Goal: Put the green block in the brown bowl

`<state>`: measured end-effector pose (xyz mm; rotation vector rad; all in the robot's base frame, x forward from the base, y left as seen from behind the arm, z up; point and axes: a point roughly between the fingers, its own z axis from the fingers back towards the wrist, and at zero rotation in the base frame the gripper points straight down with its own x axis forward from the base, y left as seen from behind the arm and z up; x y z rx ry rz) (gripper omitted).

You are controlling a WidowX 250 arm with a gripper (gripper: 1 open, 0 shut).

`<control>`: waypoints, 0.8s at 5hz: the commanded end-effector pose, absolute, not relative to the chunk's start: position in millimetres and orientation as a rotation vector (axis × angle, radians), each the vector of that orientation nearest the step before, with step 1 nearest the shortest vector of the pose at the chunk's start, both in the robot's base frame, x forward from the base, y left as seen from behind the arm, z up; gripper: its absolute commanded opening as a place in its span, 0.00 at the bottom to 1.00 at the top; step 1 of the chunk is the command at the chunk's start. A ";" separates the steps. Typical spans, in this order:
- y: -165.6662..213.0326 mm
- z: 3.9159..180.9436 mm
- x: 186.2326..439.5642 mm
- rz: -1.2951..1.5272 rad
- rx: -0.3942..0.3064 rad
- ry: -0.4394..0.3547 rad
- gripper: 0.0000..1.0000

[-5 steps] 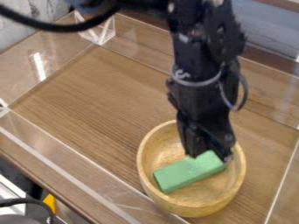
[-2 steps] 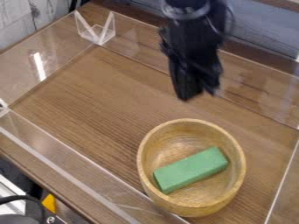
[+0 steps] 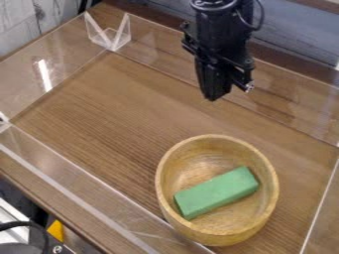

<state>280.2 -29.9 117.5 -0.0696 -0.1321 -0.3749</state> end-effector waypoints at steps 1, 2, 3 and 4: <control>-20.9 124.9 299.8 -0.357 -0.059 -0.175 0.00; -13.9 119.2 311.5 -0.283 -0.052 -0.167 0.00; -8.7 113.0 323.2 -0.214 -0.045 -0.157 0.00; -6.1 103.2 332.8 -0.152 -0.040 -0.148 0.00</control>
